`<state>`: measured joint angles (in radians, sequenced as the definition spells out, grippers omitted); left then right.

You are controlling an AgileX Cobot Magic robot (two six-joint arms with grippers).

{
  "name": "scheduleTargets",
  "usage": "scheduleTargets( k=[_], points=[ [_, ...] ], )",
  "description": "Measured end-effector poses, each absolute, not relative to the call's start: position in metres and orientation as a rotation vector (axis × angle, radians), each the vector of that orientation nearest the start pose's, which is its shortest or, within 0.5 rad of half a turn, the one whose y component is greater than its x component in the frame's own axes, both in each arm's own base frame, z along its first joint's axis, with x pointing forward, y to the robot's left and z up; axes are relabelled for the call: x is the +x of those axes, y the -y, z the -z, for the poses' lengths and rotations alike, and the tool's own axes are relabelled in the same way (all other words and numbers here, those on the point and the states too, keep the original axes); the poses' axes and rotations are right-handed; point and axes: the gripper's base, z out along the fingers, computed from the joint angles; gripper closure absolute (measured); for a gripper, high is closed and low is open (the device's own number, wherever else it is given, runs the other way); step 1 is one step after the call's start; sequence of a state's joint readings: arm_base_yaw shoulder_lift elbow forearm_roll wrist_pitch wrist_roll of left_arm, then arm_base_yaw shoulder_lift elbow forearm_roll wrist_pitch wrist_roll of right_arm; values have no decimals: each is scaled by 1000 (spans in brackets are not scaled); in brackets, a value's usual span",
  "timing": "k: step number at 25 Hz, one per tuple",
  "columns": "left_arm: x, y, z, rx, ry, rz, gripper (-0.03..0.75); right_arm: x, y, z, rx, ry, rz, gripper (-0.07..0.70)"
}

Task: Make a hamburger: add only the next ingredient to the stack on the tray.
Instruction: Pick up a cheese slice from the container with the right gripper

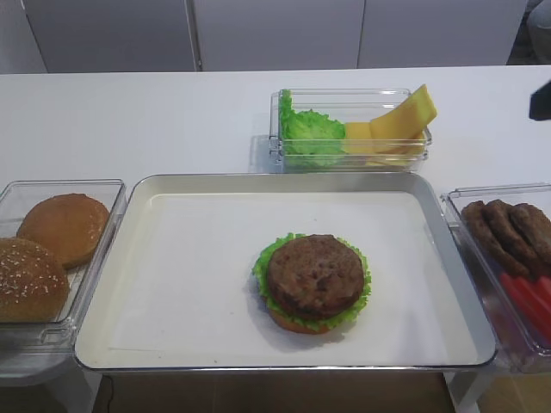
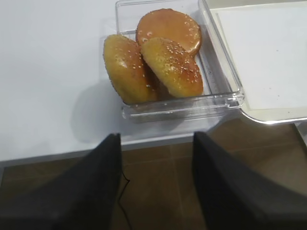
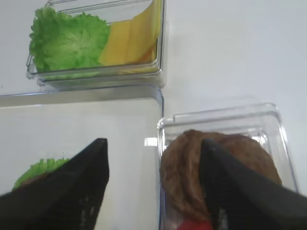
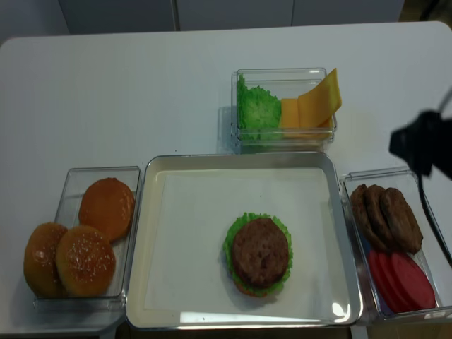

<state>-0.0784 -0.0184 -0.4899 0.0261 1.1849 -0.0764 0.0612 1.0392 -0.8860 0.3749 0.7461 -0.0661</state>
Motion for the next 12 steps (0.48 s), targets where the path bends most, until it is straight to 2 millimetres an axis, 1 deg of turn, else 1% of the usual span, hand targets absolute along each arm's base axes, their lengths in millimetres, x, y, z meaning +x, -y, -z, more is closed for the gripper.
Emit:
scheduleTargets(
  k=[3, 4, 7, 10, 12],
  points=[
    [-12, -3, -265, -1, -2161, 57, 359, 242, -39, -330, 40, -2388, -452, 169],
    [-12, -3, -265, -1, -2161, 57, 359, 253, -41, -333, 37, -2387, -457, 169],
    [-12, -3, -265, -1, -2161, 57, 359, 288, -43, -331, 40, -2405, -465, 176],
    [-12, -3, -265, -1, -2161, 57, 359, 323, -45, -323, 42, -2435, -466, 192],
    [-12, -3, -265, -1, -2161, 57, 359, 342, -47, -317, 33, -2456, -471, 197]
  ],
)
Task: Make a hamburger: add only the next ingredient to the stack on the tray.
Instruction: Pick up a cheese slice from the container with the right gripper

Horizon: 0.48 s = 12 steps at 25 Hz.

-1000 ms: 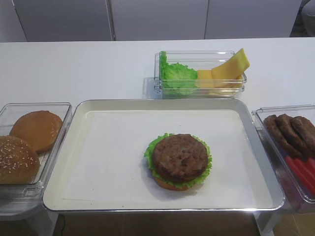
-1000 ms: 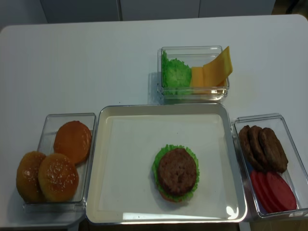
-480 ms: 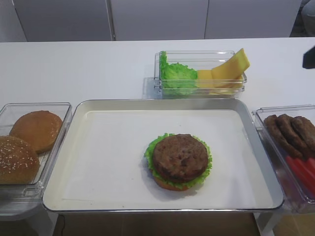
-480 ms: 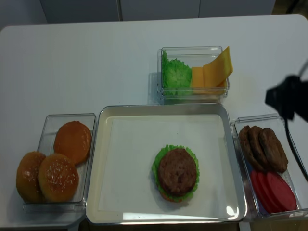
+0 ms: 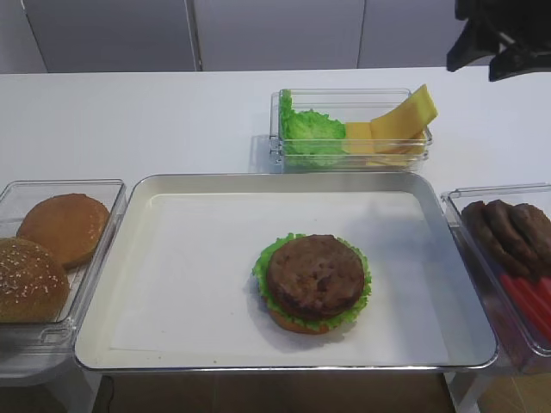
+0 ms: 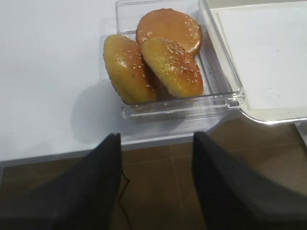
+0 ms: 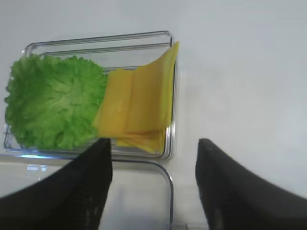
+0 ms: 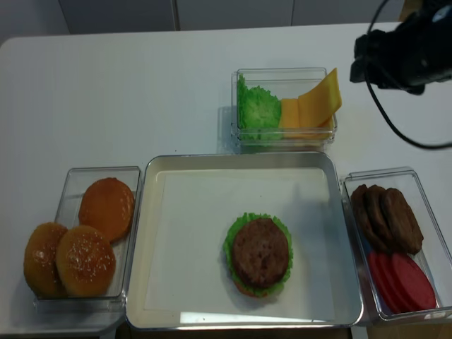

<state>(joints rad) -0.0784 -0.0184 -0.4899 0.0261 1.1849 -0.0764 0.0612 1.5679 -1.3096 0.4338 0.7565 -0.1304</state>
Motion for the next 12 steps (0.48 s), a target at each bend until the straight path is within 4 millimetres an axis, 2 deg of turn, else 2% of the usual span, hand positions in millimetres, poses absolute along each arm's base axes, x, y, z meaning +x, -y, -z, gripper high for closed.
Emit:
scheduleTargets(
  k=[5, 8, 12],
  points=[
    [-12, -3, -265, -1, -2161, 57, 359, 380, -52, -291, 25, -2526, -497, 200],
    [-12, -3, -265, -1, -2161, 57, 359, 393, -53, -274, 29, -2573, -506, 202],
    [-12, -3, -265, -1, -2161, 57, 359, 401, -54, -258, 42, -2610, -517, 240]
  ],
)
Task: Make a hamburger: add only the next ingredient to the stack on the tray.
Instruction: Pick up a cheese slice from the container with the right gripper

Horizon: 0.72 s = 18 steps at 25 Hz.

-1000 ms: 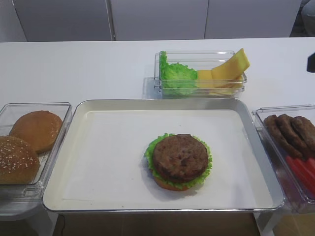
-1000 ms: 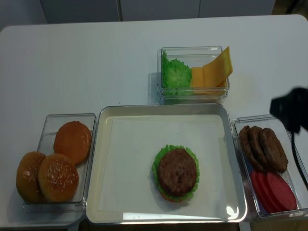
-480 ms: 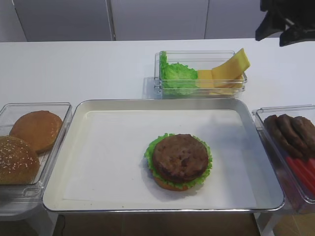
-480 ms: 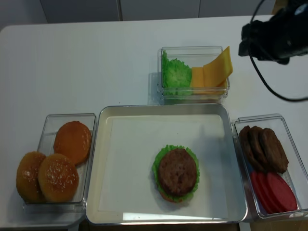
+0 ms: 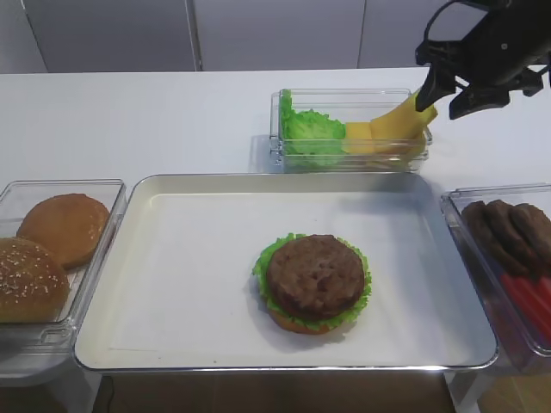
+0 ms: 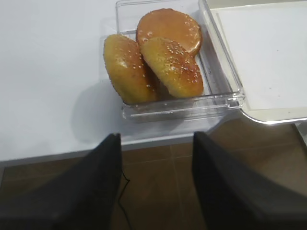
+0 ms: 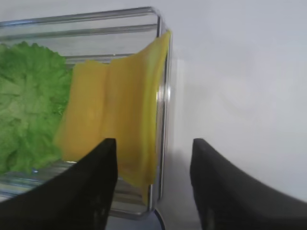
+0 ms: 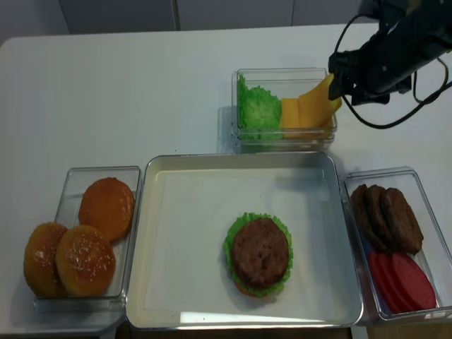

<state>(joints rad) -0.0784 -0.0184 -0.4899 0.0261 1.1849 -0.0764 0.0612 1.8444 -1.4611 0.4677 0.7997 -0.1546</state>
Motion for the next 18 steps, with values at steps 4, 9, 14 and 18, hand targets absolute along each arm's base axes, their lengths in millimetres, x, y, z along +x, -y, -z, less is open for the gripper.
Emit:
scheduleTargets(
  k=[4, 9, 14, 18],
  points=[
    [-12, -3, -265, -1, -2161, 57, 359, 403, -56, -253, 25, -2612, -541, 309],
    [-12, -3, -265, -1, -2161, 57, 359, 406, -58, -247, 24, -2619, -572, 384],
    [-12, -3, -265, -1, -2161, 57, 359, 406, -58, -247, 10, -2617, -571, 467],
    [-12, -3, -265, -1, -2161, 57, 359, 406, -58, -247, 6, -2618, -573, 521]
  ],
)
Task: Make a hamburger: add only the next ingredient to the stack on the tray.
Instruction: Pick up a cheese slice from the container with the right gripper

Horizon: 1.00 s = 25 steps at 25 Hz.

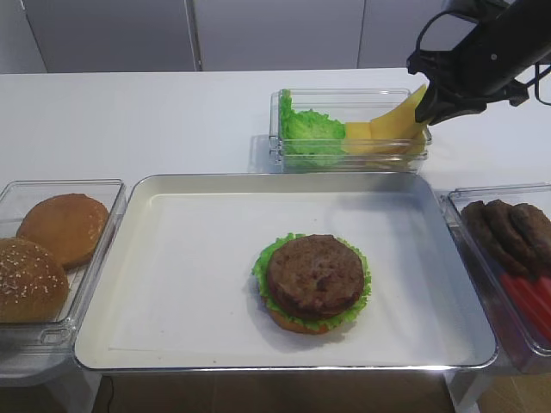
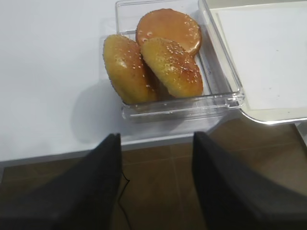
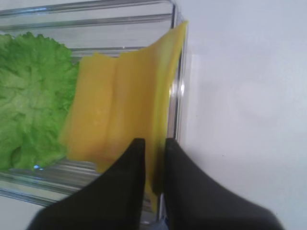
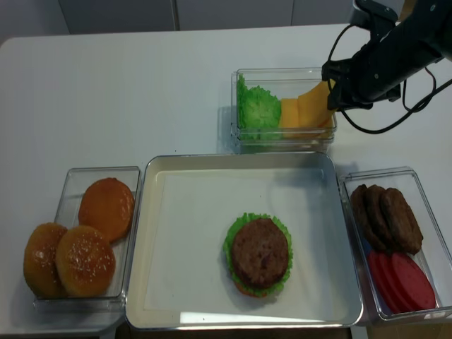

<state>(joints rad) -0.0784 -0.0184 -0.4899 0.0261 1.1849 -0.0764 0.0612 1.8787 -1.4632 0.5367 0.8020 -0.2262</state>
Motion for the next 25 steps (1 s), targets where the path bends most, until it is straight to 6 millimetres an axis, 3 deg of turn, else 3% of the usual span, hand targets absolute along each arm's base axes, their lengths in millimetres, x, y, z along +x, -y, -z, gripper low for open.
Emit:
scheduleTargets(
  k=[6, 13, 25],
  points=[
    [-12, -3, -265, -1, -2161, 57, 359, 406, -58, -247, 6, -2618, -573, 586],
    [-12, -3, -265, -1, -2161, 57, 359, 406, -58, -247, 3, -2618, -572, 591],
    [-12, -3, -265, -1, -2161, 57, 359, 397, -58, -270, -46, -2573, -567, 591]
  ],
)
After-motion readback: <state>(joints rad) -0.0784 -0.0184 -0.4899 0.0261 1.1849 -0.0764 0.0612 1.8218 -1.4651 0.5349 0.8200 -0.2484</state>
